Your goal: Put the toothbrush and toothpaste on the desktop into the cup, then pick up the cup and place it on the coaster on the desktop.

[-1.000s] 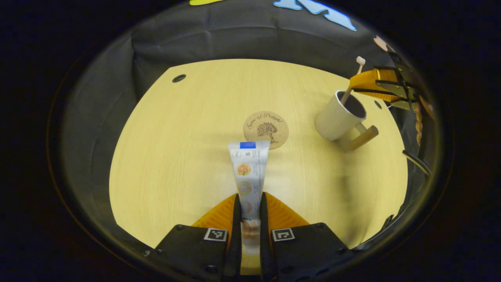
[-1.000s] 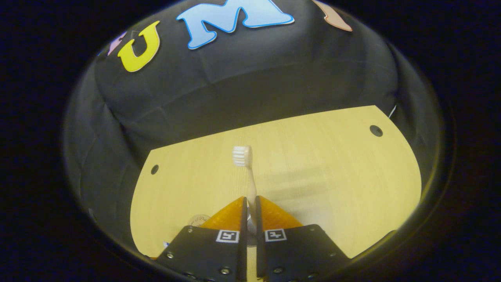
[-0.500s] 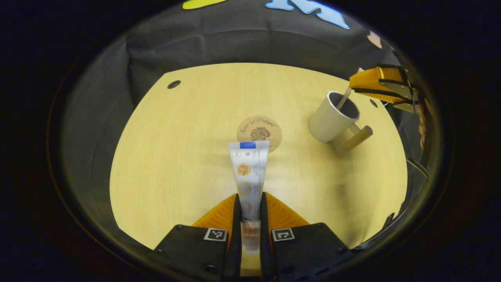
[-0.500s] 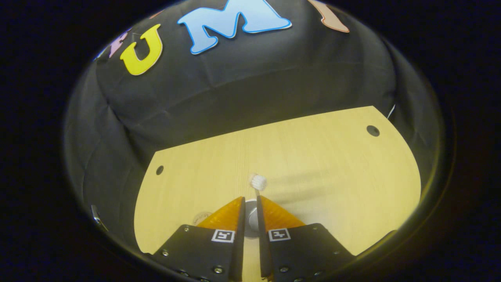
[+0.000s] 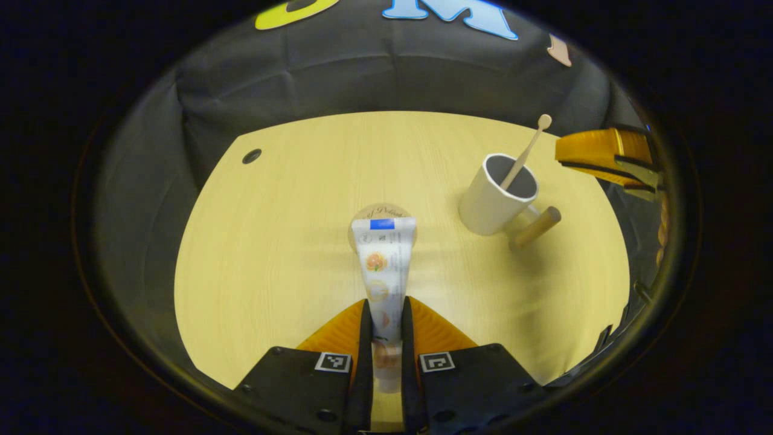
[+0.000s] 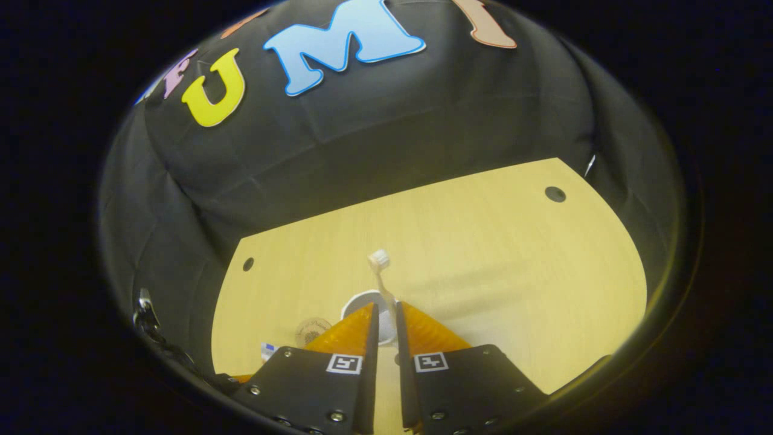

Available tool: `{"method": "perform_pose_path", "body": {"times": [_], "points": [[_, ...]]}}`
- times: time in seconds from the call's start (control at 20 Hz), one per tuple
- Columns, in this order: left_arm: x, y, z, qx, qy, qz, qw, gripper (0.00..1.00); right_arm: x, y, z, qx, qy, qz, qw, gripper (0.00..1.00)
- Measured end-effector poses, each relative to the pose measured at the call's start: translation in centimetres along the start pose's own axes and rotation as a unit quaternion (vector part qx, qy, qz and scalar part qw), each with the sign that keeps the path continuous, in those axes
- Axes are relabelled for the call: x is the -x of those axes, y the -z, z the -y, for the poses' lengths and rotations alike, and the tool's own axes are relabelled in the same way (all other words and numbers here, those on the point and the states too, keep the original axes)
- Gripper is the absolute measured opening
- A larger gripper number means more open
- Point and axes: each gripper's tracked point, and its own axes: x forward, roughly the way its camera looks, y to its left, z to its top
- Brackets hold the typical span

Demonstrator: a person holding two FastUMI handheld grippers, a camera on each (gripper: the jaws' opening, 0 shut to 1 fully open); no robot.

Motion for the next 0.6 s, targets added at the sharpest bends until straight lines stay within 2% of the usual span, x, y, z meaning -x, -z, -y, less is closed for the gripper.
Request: {"method": "perform_pose_path", "body": {"times": [0.6], "points": [[-1.1, -8.3, 5.0, -0.073, 0.023, 0.058, 0.995, 0.27, 3.2, 3.8, 7.4, -0.052, 0.050, -0.009, 0.997, 0.17]]}}
